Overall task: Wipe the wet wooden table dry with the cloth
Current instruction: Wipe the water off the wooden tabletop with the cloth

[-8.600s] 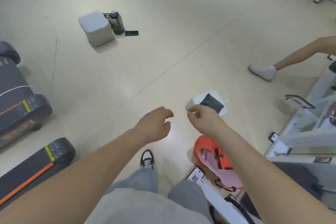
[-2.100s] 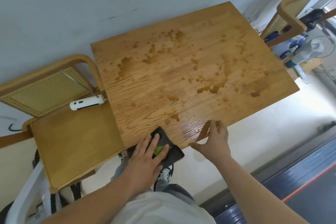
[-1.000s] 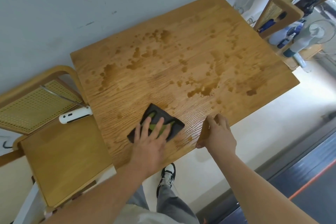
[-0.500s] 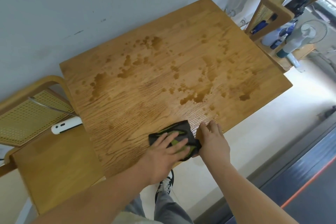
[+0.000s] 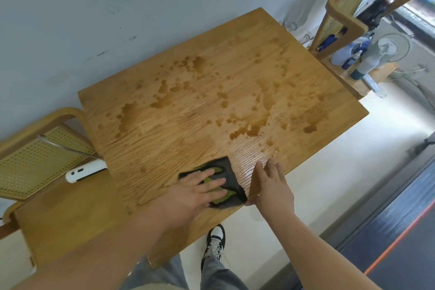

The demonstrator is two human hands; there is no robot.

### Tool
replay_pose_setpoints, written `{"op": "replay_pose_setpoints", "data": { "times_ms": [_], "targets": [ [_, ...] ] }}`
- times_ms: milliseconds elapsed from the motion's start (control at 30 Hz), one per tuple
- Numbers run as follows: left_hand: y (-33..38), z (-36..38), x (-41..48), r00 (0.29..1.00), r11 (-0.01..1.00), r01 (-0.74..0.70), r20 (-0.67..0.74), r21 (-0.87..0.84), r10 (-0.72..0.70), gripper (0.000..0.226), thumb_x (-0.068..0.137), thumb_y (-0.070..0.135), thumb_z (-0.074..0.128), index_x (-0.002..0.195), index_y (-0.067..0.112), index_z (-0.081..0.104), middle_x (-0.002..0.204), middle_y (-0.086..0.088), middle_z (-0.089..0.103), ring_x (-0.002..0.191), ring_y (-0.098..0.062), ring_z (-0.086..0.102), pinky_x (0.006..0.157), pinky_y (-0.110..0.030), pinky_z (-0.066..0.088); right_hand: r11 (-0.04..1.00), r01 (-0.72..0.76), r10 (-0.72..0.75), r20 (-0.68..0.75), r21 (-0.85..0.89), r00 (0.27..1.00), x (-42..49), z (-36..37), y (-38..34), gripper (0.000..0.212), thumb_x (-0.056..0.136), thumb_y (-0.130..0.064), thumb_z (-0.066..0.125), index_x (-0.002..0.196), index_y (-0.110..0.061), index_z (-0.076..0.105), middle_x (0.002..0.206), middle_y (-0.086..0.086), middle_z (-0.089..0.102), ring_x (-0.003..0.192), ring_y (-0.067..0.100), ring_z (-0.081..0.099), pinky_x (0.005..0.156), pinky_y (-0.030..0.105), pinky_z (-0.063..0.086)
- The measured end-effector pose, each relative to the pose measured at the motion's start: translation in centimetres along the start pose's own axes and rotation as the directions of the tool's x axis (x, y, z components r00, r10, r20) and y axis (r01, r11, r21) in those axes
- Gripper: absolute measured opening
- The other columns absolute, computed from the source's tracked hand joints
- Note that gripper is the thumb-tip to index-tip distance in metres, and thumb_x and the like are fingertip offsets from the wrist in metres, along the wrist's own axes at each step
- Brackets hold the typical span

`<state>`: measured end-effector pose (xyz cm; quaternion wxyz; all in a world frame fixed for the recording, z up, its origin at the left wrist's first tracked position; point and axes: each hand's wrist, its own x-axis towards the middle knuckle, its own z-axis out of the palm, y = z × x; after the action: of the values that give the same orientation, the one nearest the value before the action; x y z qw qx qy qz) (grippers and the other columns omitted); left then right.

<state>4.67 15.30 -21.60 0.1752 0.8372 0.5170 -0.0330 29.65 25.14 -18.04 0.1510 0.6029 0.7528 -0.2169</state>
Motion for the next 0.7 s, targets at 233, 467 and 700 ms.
{"op": "replay_pose_setpoints", "data": {
  "times_ms": [233, 467, 700],
  "targets": [
    [4.6, -0.5, -1.2, 0.876, 0.874, 0.479, -0.017, -0.086, -0.482, 0.073, 0.105, 0.028, 0.041, 0.162, 0.033, -0.003, 0.169, 0.004, -0.015, 0.154, -0.033, -0.024, 0.127, -0.051, 0.003, 0.996, 0.002, -0.003, 0.015, 0.087, 1.0, -0.6, -0.5, -1.7, 0.111, 0.07, -0.043, 0.088, 0.154, -0.033, 0.016, 0.166, 0.002, 0.002, 0.154, 0.029, 0.005, 0.091, 0.05, 0.058],
    [-3.2, -0.2, -5.5, 0.956, 0.952, 0.286, -0.033, -0.11, -0.291, 0.052, 0.109, 0.037, 0.032, 0.16, 0.042, 0.021, 0.169, 0.018, 0.008, 0.157, -0.015, -0.011, 0.128, -0.043, 0.014, 0.978, 0.203, -0.198, 0.106, -0.039, 0.974, -0.7, 0.4, -7.2, 0.118, 0.069, -0.048, 0.082, 0.157, -0.031, 0.005, 0.165, 0.003, 0.001, 0.154, 0.03, -0.001, 0.118, 0.048, 0.037],
    [1.3, 2.7, -9.2, 0.906, 0.906, 0.401, -0.089, -0.133, -0.414, 0.071, 0.098, 0.028, 0.054, 0.161, 0.038, 0.022, 0.171, 0.012, 0.011, 0.158, -0.025, -0.004, 0.127, -0.048, 0.015, 0.973, 0.225, -0.22, 0.09, -0.051, 0.971, 0.2, 0.4, -12.1, 0.126, 0.065, -0.062, 0.084, 0.159, -0.028, 0.007, 0.168, 0.008, 0.0, 0.155, 0.034, -0.003, 0.124, 0.051, 0.025]
  ]
}}
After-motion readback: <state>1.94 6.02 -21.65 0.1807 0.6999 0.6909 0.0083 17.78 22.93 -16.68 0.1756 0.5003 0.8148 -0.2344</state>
